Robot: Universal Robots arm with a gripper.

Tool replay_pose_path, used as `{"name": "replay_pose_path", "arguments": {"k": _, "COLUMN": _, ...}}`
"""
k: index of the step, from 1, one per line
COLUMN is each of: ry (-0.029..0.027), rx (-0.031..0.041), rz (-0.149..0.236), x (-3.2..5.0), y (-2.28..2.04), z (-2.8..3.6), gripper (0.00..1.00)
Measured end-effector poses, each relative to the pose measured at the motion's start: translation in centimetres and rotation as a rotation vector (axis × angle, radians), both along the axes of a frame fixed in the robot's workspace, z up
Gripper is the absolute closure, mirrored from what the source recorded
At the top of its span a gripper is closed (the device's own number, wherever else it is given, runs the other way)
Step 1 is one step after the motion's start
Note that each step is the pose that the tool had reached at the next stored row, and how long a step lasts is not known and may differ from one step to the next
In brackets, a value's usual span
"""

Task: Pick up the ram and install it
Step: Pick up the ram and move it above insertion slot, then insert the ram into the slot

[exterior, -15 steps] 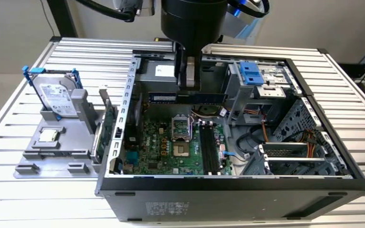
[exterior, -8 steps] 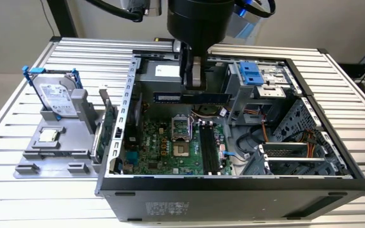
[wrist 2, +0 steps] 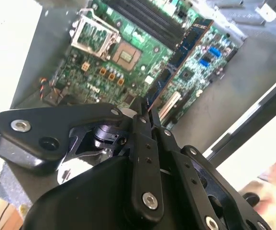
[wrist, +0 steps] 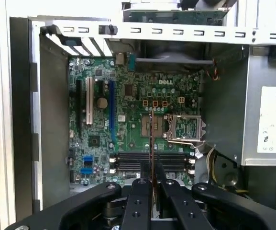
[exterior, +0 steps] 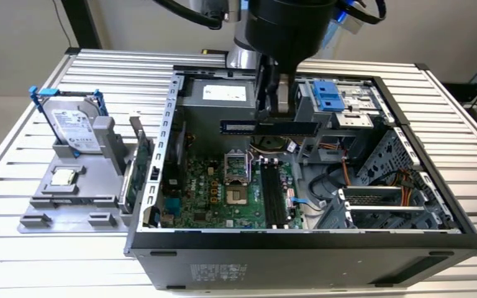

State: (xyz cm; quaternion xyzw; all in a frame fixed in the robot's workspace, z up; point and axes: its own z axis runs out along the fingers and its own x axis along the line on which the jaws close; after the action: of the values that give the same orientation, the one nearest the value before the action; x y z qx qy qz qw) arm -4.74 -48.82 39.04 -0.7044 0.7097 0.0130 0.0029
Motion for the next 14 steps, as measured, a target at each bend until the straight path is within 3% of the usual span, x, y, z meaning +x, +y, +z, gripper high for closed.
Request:
{"name": "replay_pose_path", "arguments": {"k": 6, "ry": 0.0001, "rx": -0.0001, "rz": -0.010, "x": 2.07, "y": 0.12, "z": -0.11, "gripper": 1.00}}
{"name": "replay_pose_path", "arguments": {"k": 14, "ry": 0.0000, "rx": -0.0006, "rz": -0.049, "x": 3.48, "y": 0.17, "z": -0.29, "gripper": 1.00}}
